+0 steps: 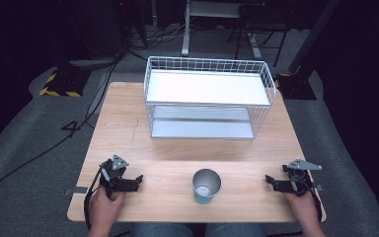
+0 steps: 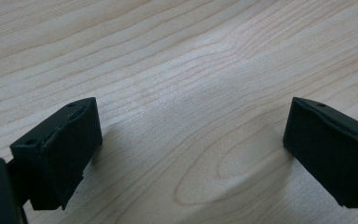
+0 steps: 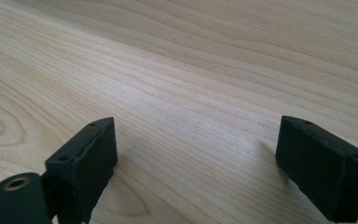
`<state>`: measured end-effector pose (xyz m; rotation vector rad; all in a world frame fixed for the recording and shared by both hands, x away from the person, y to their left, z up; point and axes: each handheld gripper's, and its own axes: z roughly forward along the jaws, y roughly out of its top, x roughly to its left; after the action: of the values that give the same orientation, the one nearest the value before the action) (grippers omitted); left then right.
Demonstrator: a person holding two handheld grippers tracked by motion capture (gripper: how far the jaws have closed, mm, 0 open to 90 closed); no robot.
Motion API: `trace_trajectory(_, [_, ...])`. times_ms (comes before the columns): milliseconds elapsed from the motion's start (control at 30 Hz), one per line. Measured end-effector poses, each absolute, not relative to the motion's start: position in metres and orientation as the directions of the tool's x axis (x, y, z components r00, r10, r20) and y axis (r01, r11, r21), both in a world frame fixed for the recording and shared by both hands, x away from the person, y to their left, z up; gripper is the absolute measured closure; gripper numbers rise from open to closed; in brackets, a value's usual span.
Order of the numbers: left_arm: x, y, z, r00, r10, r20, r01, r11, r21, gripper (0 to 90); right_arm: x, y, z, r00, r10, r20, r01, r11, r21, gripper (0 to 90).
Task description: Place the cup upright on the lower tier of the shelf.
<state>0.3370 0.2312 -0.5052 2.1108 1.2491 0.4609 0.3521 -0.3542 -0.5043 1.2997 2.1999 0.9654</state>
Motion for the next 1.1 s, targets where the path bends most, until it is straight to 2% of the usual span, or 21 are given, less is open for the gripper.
trace_trajectory(400, [0.338,0.230,-0.506,0.476,0.879,-0.029,0.656,-0.333,0.677,4.8,0.342,-0.350,-0.492,-0.522,0.852,0.030,0.558,0.315,0.767,14.5])
trace_trajectory(500, [0.339,0.230,-0.505,0.476,0.879,-0.021,0.655,-0.338,0.675,4.8,0.336,-0.341,-0.487,-0.560,0.828,0.037,0.514,0.312,0.799,13.1])
trace_trajectory(1100, [0.341,0.229,-0.505,0.470,0.883,-0.026,0.660,-0.331,0.675,4.8,0.302,-0.284,-0.466,-0.640,0.765,0.065,0.465,0.319,0.826,13.5])
